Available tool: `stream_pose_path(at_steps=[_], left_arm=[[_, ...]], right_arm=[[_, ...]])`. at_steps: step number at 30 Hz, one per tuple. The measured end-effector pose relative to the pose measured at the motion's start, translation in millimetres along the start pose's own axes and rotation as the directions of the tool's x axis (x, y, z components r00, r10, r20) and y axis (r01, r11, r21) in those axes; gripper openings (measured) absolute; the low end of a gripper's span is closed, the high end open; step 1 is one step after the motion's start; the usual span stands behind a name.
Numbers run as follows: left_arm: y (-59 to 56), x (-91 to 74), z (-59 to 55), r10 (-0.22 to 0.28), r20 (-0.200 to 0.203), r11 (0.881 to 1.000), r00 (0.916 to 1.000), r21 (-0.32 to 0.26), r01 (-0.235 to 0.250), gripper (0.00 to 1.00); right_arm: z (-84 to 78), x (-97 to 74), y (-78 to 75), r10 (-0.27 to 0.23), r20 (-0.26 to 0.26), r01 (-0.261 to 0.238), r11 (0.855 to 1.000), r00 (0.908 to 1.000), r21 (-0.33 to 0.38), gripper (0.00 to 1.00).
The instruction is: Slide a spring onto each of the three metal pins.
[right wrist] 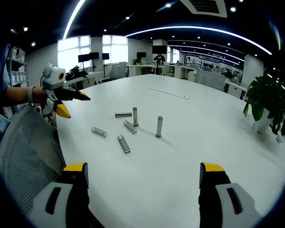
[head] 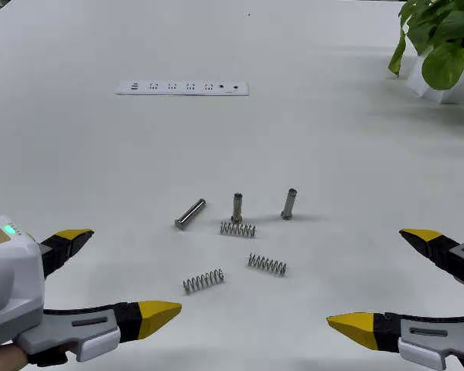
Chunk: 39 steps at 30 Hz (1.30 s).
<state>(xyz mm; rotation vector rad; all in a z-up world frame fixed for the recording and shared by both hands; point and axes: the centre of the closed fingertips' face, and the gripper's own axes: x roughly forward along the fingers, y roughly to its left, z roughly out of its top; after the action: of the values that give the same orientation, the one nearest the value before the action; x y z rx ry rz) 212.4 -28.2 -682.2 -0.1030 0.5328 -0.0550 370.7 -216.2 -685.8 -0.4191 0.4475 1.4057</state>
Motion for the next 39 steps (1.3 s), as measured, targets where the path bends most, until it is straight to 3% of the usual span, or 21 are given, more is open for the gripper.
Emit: stream_pose_path(at_steps=[15, 22, 29, 34, 39], left_arm=[[-2.1, 2.1, -1.6, -0.015, -0.02, 1.0, 0.9997, 0.01, 0.015, 1.0], [1.2, 2.4, -1.8, -0.011, -0.027, 1.0, 0.9996, 0.014, 0.011, 1.0], [7.4, 6.9, -2.9, -0.01, -0.062, 1.0, 0.998, 0.014, 0.011, 1.0], [16.9, 12.5, 3.2, -0.012, -0.093, 1.0, 0.9956, 0.006, 0.013, 0.96], [21.9, 21.9, 20.5, -0.031, -0.107, 0.999, 0.9938, 0.022, 0.033, 0.92]], right_arm=[[-2.7, -1.7, 0.0, -0.003, 0.0, 0.003, 1.0, 1.0, 0.006, 0.99], [-3.0, -1.9, 0.6, -0.002, -0.001, 0.002, 1.0, 1.0, 0.005, 0.99], [-4.5, -0.7, 3.1, 0.004, -0.005, -0.004, 1.0, 1.0, -0.001, 0.98], [-4.4, -0.7, 5.7, 0.009, -0.002, -0.009, 1.0, 1.0, 0.0, 0.98], [-4.2, -1.5, 7.1, 0.008, 0.001, -0.008, 1.0, 1.0, 0.002, 0.98]])
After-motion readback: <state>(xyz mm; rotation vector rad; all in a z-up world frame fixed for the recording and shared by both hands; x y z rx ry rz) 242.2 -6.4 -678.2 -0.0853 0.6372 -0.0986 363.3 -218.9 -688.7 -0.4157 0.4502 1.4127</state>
